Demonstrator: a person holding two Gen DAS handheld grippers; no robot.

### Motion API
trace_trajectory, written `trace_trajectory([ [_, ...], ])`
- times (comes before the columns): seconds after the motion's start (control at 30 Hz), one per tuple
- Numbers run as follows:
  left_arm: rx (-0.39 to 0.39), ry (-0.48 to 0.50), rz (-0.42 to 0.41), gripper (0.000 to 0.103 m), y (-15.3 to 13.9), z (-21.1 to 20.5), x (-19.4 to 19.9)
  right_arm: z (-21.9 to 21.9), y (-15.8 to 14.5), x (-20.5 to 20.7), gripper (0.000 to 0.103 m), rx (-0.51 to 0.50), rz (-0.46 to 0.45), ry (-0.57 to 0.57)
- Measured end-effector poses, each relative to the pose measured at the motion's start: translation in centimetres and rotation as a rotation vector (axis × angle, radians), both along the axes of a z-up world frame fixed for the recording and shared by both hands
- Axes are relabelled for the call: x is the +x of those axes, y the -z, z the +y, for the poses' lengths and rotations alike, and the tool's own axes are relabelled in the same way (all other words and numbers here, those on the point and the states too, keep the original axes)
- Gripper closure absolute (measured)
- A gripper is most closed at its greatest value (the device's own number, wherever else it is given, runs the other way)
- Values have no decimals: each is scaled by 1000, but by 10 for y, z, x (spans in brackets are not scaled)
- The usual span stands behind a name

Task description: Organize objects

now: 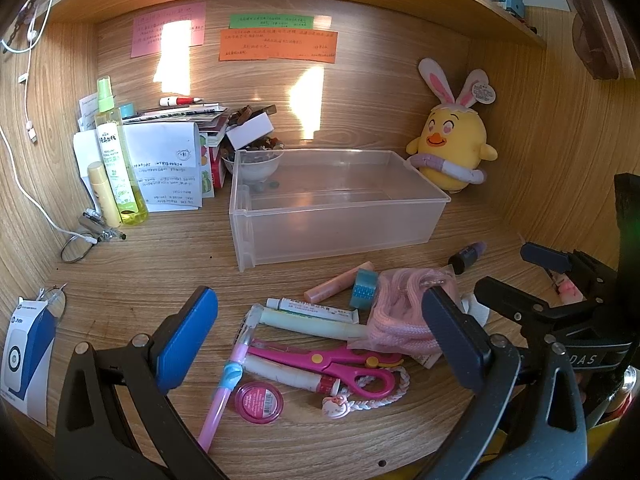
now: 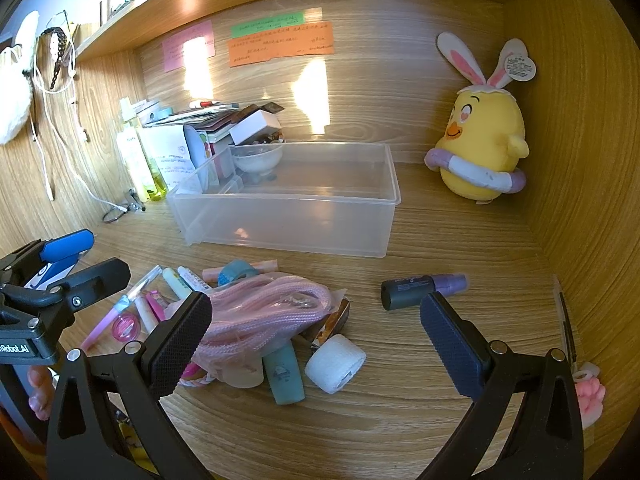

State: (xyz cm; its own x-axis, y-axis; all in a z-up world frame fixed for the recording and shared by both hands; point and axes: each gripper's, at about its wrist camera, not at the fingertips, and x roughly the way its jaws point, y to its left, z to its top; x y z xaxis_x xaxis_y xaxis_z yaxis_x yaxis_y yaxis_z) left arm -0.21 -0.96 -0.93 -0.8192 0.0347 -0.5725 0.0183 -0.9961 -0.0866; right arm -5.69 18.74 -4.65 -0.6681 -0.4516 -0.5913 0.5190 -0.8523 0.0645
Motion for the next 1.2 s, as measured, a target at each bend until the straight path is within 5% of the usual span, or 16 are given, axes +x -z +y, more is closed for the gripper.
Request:
trace_trajectory([
  [0.73, 23, 8, -2, 0, 3, -11, 4, 2, -1, -4, 0, -5, 6, 16],
  [0.9, 46, -37, -22, 17, 3, -36, 4, 12, -5, -14, 1, -11, 24, 58],
  [1.2, 79, -114, -100, 30, 22, -79, -3, 39, 4, -52, 22, -27, -44, 154],
])
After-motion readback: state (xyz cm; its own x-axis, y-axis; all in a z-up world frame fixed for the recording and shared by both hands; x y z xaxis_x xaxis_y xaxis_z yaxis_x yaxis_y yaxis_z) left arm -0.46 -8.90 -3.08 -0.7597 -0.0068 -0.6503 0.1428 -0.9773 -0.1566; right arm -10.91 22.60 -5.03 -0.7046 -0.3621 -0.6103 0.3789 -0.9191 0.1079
